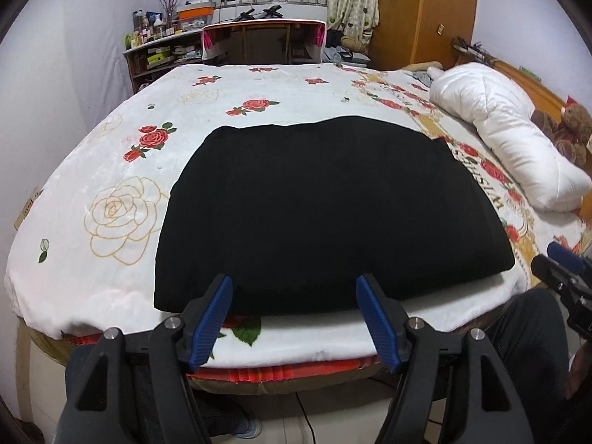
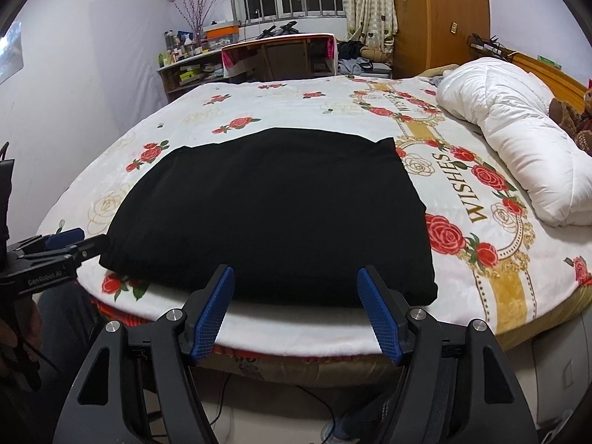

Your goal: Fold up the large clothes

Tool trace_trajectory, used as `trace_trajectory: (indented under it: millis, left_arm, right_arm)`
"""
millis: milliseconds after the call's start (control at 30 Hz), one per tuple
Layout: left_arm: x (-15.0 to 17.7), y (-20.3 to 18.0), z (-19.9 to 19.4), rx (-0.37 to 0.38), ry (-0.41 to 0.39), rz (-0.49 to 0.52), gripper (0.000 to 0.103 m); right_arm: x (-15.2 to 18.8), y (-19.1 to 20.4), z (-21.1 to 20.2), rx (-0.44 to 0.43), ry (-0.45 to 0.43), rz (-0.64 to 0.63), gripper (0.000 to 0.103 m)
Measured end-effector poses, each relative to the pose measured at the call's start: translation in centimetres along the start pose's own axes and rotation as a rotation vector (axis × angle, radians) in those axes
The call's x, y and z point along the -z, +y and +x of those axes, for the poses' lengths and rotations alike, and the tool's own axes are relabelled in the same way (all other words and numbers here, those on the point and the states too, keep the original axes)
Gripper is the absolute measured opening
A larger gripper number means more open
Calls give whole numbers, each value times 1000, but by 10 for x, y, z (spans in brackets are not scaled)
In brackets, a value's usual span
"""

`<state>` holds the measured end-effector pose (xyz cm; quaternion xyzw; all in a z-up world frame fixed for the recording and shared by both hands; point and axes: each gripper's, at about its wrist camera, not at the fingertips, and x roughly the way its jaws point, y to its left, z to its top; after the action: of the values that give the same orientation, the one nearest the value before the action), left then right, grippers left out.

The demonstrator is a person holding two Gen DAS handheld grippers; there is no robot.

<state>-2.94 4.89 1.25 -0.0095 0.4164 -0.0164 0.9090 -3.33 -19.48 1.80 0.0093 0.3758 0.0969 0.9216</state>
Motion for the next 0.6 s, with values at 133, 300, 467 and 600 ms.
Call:
trace_trajectory:
  millis: [133,300,467,600]
  left_arm:
    - [2,-1,2,14,5,-2,72]
    - [1,2,4,24,6,-19,72]
    - [1,-1,7,18,16,-11,72]
    - [1,-1,8,28,22,-20,72]
  right_arm:
    - [2,4,3,3,13,-6,69]
    - [4,4,8,5,29,-5,69]
    - [4,3,12,4,41,-5,69]
    - [4,2,14,4,48,-2,69]
